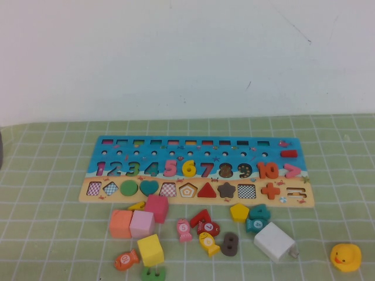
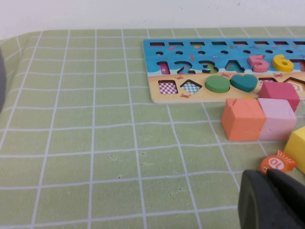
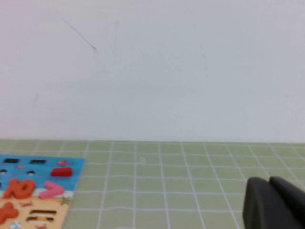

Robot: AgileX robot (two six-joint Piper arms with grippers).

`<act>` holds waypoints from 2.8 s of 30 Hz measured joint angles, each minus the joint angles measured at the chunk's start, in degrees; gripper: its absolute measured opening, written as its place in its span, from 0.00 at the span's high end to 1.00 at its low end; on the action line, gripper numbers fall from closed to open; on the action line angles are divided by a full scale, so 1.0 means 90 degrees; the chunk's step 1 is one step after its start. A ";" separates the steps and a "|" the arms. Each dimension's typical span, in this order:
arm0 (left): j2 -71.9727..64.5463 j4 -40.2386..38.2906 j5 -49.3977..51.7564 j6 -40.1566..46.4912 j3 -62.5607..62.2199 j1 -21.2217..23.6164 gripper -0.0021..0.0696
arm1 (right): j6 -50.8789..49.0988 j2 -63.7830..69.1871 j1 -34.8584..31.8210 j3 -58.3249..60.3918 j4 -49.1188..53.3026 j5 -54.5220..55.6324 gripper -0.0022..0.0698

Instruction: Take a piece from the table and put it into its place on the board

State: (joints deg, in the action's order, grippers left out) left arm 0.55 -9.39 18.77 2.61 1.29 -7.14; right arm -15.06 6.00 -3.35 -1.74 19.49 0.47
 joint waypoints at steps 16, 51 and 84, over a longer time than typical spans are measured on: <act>0.0000 0.0000 0.0000 0.0000 0.0000 0.0000 0.97 | 0.0073 -0.0675 -0.0140 0.0371 -0.0732 -0.0517 0.97; 0.0000 0.0000 0.0000 0.0000 0.0000 0.0000 0.97 | 0.0049 -0.0721 0.0439 0.0361 -0.1544 -0.2239 0.97; 0.0000 0.0000 0.0000 0.0000 0.0000 0.0000 0.97 | 0.0314 -0.0721 0.0701 0.0351 -0.0802 -0.2310 0.97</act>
State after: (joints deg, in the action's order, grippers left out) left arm 0.55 -9.39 18.77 2.61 1.29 -7.14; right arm -12.24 -0.49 2.96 1.42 12.27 -20.33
